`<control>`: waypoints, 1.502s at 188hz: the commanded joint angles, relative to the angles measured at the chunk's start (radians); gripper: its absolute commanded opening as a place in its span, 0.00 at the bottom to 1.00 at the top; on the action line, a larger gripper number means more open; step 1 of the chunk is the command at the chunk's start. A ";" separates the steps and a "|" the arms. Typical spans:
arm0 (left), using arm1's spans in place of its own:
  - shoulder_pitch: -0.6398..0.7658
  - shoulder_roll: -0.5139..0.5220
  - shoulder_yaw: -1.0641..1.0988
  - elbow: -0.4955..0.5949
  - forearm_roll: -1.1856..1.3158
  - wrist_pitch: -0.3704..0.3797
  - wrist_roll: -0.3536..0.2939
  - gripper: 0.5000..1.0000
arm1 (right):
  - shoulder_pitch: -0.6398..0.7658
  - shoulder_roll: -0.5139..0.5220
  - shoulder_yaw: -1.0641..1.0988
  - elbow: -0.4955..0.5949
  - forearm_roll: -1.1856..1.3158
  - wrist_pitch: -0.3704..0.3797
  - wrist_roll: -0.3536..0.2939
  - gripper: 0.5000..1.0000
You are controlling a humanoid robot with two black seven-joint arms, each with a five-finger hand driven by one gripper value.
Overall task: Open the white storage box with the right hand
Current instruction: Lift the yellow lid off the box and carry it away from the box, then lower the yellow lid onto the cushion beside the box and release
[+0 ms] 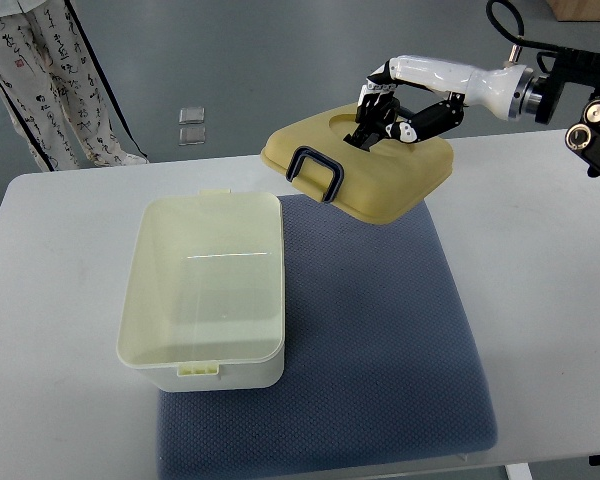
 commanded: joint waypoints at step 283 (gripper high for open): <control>0.000 0.000 0.000 0.000 0.000 0.000 0.000 1.00 | -0.169 0.093 -0.134 -0.129 -0.014 -0.146 0.088 0.23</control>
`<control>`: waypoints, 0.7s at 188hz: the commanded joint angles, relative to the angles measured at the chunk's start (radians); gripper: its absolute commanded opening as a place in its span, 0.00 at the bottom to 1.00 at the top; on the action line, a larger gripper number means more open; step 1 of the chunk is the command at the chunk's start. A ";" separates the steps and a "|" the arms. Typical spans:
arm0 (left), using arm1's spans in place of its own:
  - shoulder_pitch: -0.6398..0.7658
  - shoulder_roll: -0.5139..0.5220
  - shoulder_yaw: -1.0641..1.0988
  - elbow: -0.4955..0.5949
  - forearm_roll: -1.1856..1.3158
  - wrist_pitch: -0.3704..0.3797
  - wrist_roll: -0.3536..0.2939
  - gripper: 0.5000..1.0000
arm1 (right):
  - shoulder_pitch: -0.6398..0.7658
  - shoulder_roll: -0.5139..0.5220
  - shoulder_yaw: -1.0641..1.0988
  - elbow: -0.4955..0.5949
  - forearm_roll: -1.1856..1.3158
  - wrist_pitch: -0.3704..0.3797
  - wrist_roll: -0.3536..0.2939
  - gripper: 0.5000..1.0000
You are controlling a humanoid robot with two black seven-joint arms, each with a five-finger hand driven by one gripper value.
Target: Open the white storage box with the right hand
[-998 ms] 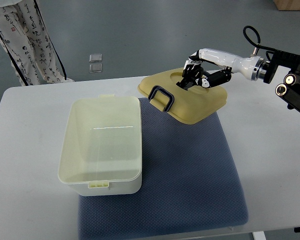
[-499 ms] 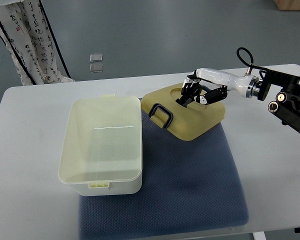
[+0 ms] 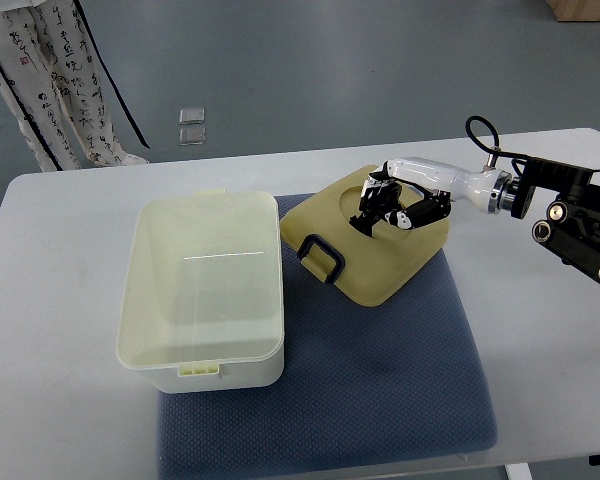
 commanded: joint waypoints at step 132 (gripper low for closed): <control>0.000 0.000 0.000 0.000 0.000 0.000 -0.001 1.00 | 0.018 0.025 0.066 0.008 0.536 0.049 0.000 0.86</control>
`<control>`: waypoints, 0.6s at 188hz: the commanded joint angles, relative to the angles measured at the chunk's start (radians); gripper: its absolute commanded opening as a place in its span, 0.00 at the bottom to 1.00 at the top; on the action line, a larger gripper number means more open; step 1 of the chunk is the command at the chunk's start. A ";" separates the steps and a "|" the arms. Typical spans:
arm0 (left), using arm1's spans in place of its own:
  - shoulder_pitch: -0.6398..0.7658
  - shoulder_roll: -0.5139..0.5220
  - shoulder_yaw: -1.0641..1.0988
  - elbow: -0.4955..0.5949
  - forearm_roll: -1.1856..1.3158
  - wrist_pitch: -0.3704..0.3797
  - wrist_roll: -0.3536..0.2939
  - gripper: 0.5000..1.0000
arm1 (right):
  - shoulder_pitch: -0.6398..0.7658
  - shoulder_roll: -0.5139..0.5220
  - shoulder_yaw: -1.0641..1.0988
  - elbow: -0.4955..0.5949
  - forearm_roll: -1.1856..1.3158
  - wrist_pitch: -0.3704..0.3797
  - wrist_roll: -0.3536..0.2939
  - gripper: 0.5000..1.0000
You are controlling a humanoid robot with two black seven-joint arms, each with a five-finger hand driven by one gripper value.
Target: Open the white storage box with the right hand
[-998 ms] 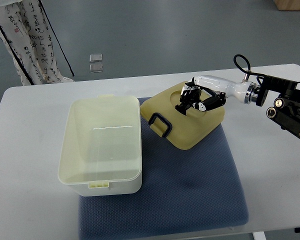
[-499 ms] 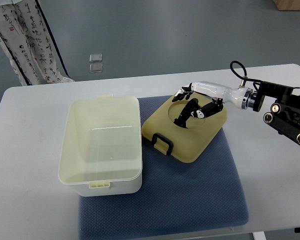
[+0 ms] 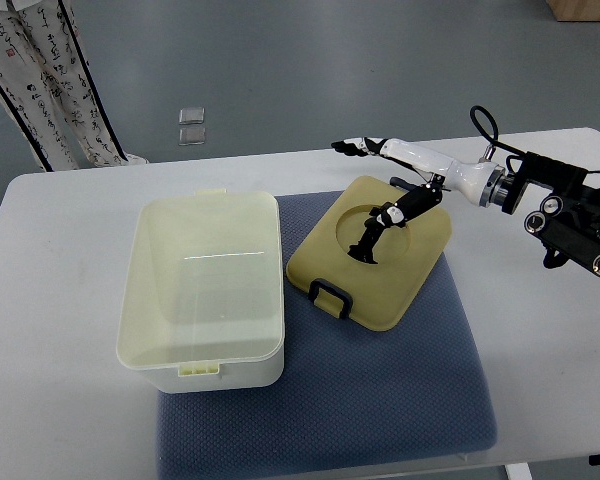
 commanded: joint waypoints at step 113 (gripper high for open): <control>0.000 0.000 0.000 0.000 -0.001 0.000 0.000 1.00 | -0.066 0.096 0.107 -0.037 1.159 -0.119 -0.181 0.86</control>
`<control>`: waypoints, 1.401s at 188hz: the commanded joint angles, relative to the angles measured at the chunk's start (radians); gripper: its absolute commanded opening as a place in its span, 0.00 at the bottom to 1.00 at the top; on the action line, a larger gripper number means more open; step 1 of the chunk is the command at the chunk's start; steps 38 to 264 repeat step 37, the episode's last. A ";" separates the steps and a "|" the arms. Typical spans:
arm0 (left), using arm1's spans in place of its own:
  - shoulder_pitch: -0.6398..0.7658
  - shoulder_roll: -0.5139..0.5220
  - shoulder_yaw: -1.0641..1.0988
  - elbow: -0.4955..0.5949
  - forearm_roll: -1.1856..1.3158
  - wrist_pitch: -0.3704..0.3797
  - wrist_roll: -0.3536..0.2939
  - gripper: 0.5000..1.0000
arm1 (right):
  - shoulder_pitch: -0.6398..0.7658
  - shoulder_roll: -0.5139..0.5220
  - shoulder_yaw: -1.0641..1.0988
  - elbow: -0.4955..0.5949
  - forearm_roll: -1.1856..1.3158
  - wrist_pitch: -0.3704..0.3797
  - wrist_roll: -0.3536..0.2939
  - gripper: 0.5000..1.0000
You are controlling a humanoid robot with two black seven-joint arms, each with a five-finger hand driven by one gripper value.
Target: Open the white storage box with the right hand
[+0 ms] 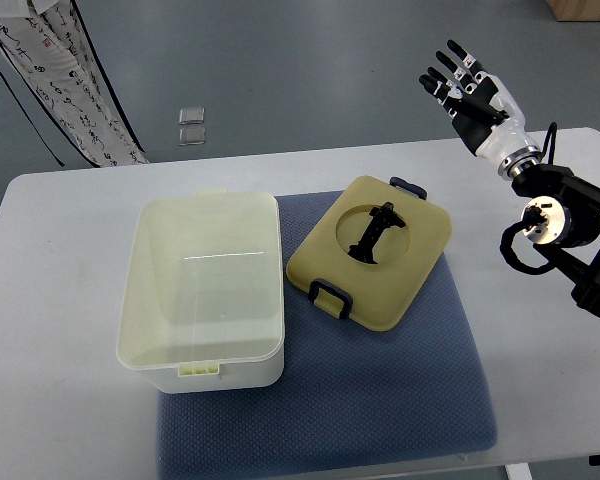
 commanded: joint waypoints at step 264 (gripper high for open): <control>0.000 0.000 0.000 0.000 0.001 0.000 -0.001 1.00 | -0.009 0.020 0.011 -0.032 0.008 -0.027 0.006 0.86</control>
